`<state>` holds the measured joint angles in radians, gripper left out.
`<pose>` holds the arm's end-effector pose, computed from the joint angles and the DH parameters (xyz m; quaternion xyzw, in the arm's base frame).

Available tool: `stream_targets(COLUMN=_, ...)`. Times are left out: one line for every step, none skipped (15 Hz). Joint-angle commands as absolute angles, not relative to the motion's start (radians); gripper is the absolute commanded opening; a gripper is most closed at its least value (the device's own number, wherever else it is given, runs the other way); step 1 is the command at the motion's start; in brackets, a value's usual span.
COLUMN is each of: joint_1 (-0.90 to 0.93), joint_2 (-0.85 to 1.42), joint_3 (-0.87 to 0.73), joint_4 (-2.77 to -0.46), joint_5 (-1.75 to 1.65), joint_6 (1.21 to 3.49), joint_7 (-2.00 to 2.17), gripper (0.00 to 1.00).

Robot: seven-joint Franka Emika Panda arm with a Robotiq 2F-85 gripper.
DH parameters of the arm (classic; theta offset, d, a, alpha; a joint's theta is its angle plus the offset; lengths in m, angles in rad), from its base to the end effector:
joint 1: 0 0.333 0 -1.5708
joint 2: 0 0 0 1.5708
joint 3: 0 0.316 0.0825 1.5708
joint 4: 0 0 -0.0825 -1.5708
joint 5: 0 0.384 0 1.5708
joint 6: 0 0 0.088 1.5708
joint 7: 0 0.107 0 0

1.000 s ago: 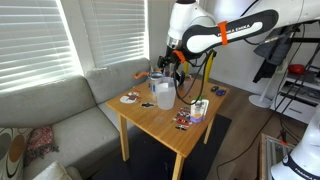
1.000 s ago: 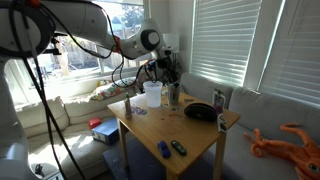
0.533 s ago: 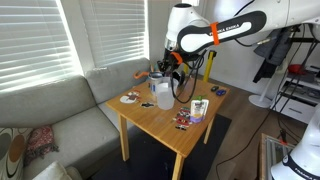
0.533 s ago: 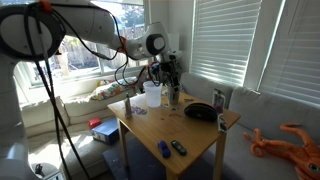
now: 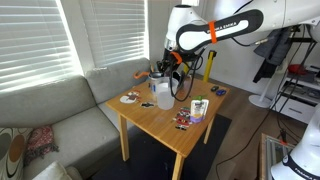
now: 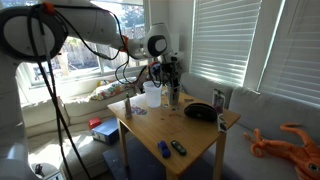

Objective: Pick up the metallic cup and put it in the clear frost cold cup, remove the spoon from the metallic cup that is inside the clear frost cold cup and put it on the table

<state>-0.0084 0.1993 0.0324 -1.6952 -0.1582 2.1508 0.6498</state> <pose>0.6461 0.0075 0.5018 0.9513 -0.2723 0.1428 0.0220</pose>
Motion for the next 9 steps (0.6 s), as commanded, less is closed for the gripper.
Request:
stream_targets(joint_1=0.007, joint_2=0.205, joint_3=0.007, joint_4=-1.68, joint_5=-0.11, joint_6=2.141, joint_7=0.616, gripper=0.15)
stream_targets(joint_1=0.005, joint_2=0.202, joint_3=0.005, joint_4=-1.682, joint_5=-0.103, joint_6=2.141, joint_7=0.613, gripper=0.08)
stream_targets(joint_1=0.003, joint_2=0.196, joint_3=0.002, joint_4=-1.687, joint_5=-0.093, joint_6=2.143, joint_7=0.608, gripper=0.02)
stream_targets(joint_1=0.001, joint_2=0.19, joint_3=-0.001, joint_4=-1.691, joint_5=-0.086, joint_6=2.145, joint_7=0.605, gripper=0.0)
stream_targets(joint_1=-0.001, joint_2=0.185, joint_3=-0.004, joint_4=-1.694, joint_5=-0.076, joint_6=2.146, joint_7=0.601, gripper=0.0)
stream_targets(joint_1=-0.003, joint_2=0.178, joint_3=-0.008, joint_4=-1.696, joint_5=-0.067, joint_6=2.148, joint_7=0.599, gripper=0.0)
stream_targets(joint_1=-0.004, joint_2=0.173, joint_3=-0.011, joint_4=-1.695, joint_5=-0.06, joint_6=2.15, joint_7=0.599, gripper=0.01)
stream_targets(joint_1=-0.006, joint_2=0.165, joint_3=-0.015, joint_4=-1.699, joint_5=-0.055, joint_6=2.153, joint_7=0.596, gripper=0.01)
stream_targets(joint_1=-0.006, joint_2=0.155, joint_3=-0.02, joint_4=-1.703, joint_5=-0.054, joint_6=2.152, joint_7=0.598, gripper=0.01)
